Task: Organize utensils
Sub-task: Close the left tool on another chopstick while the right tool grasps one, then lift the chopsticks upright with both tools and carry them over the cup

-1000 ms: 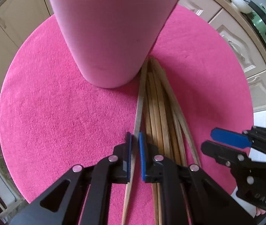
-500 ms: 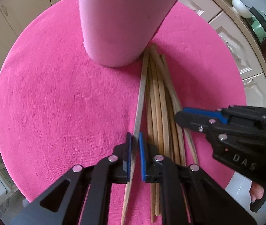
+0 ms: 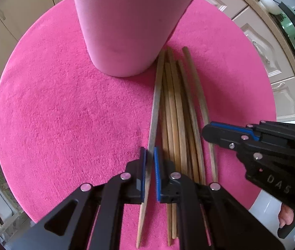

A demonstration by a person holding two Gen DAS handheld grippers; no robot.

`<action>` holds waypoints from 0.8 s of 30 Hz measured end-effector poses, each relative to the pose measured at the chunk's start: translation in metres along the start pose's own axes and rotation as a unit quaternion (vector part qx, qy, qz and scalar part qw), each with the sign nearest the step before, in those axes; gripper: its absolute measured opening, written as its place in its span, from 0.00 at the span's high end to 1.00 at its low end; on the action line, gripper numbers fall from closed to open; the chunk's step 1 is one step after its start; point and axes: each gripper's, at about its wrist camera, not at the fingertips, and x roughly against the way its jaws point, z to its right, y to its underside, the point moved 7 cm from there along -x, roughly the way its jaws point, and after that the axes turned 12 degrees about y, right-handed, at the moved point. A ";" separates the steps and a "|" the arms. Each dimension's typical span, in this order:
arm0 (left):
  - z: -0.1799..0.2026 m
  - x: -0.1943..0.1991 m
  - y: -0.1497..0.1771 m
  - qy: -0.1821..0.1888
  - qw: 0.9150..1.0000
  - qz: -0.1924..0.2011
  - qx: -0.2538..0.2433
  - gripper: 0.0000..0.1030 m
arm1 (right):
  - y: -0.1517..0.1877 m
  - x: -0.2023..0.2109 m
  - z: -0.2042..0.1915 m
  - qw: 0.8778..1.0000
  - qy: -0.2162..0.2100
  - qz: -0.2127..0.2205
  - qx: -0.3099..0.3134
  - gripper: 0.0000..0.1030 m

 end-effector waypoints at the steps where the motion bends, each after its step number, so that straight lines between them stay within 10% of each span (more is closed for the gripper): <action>1: 0.003 0.002 0.002 0.005 1.000 0.004 -0.002 0.94 | 0.000 0.001 0.001 1.000 0.000 0.001 -0.003 0.94; 15: 0.028 0.059 0.018 0.044 0.996 0.075 -0.030 0.94 | 0.006 0.053 0.014 0.998 -0.014 0.058 -0.036 0.94; 24: 0.066 0.123 0.009 0.077 0.976 0.188 -0.074 0.94 | -0.001 0.113 0.004 0.989 -0.021 0.137 -0.043 0.94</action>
